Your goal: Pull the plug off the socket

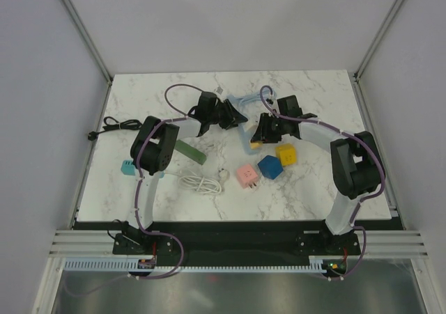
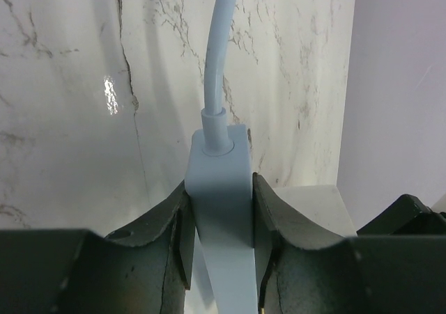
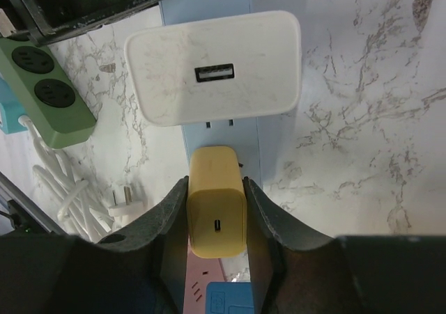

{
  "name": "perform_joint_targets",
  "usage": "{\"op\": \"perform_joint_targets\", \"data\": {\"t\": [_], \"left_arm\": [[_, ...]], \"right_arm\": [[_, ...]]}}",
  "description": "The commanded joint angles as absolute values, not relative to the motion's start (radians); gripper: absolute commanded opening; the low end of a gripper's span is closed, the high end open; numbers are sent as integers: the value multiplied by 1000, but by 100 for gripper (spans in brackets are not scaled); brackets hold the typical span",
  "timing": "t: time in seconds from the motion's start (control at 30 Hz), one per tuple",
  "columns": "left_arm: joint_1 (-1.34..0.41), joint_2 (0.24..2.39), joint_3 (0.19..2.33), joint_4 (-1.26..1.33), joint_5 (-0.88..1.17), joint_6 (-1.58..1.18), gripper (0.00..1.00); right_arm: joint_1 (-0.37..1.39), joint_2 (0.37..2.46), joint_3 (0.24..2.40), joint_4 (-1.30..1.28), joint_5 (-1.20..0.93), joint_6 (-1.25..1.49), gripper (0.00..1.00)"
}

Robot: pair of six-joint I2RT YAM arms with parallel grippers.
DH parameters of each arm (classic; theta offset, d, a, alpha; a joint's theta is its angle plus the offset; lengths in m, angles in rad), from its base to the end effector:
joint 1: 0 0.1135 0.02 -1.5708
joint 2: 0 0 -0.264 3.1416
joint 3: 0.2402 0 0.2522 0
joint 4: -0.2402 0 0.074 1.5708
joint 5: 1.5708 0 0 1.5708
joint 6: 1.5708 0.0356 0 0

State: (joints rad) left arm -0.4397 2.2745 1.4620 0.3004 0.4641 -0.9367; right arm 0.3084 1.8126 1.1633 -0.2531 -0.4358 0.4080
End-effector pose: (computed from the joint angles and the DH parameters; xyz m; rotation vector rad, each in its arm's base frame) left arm 0.4412 -0.2252 0.1263 -0.2556 2.2904 -1.2650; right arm 0.3580 0.1298 0.1861 -0.0686 2.5463 0.8358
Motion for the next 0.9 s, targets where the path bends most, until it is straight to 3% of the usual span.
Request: {"op": "perform_joint_targets", "data": {"t": [0.0, 0.13, 0.47, 0.67, 0.87], "left_arm": [[-411, 2244, 1471, 232, 382, -723, 2], [-411, 2247, 1476, 229, 385, -726, 2], [-410, 2250, 1482, 218, 383, -718, 2], [-413, 2252, 1491, 204, 376, -709, 2], [-413, 2255, 1496, 199, 377, -707, 2]], "right_arm": [[250, 1715, 1250, -310, -286, 388, 0], [262, 1694, 1258, -374, -118, 330, 0], [310, 1723, 1295, -391, -97, 272, 0], [328, 1756, 1359, -423, 35, 235, 0], [215, 1775, 1299, -305, -365, 389, 0]]}}
